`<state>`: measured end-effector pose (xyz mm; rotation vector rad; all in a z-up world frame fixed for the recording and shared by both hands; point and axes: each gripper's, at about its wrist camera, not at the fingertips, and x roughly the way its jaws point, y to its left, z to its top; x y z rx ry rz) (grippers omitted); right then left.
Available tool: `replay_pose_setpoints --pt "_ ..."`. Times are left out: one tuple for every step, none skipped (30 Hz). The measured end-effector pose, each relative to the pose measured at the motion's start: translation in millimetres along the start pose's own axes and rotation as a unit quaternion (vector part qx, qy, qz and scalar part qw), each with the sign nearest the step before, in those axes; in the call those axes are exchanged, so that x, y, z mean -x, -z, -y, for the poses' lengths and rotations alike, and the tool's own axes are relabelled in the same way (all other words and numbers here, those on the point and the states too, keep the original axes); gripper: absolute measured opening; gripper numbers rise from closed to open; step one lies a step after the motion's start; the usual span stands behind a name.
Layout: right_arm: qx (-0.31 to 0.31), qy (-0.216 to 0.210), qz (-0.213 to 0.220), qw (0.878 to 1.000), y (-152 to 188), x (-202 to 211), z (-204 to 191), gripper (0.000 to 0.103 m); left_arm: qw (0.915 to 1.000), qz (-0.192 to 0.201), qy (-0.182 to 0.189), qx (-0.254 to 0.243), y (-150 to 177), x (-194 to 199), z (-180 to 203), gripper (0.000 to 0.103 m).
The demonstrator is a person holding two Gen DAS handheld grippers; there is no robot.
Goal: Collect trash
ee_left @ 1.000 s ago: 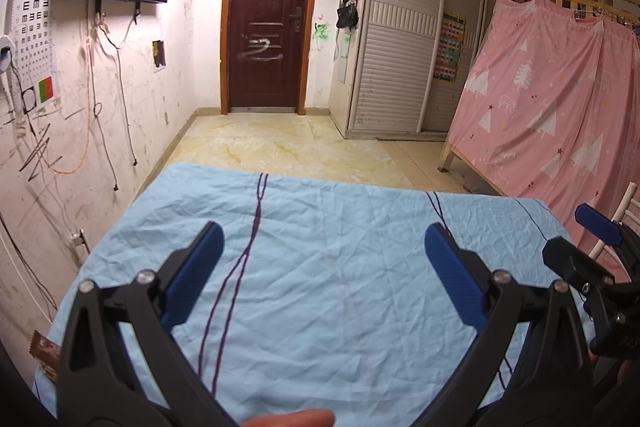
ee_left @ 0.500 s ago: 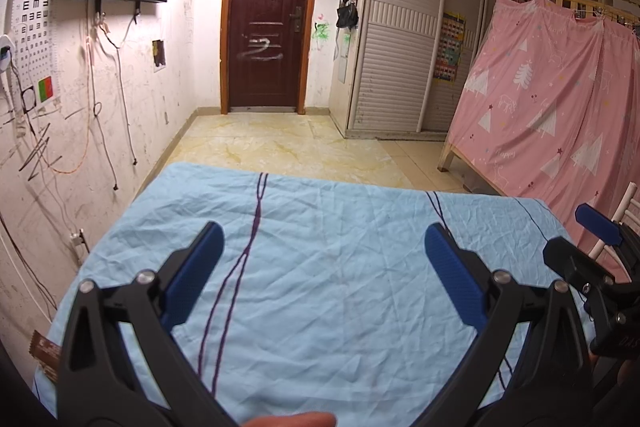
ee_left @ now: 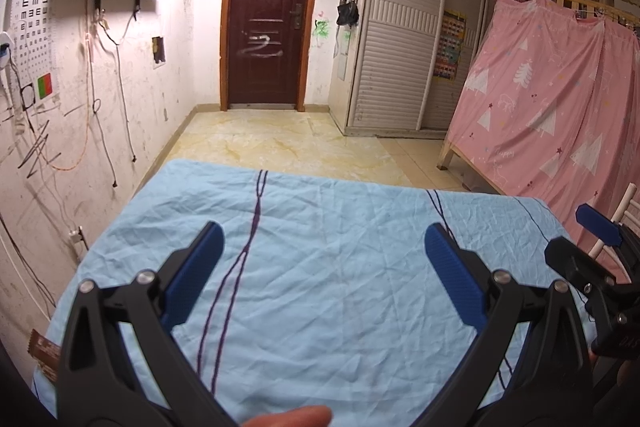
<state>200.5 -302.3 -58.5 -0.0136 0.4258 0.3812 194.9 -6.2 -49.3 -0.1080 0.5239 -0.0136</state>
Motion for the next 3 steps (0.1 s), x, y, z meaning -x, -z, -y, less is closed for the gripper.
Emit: replay_pose_setpoints --pt "0.000 0.000 0.000 1.000 0.0 0.1 0.2 0.094 1.0000 -0.001 0.000 0.001 0.0 -0.3 0.0 0.096" --pt "0.000 0.000 0.000 1.000 -0.1 0.1 0.3 0.094 1.0000 -0.002 0.000 0.002 0.0 -0.6 -0.4 0.096" --pt "0.000 0.000 0.000 1.000 -0.1 0.1 0.4 0.094 1.0000 -0.003 0.000 0.003 -0.1 -0.5 -0.8 0.096"
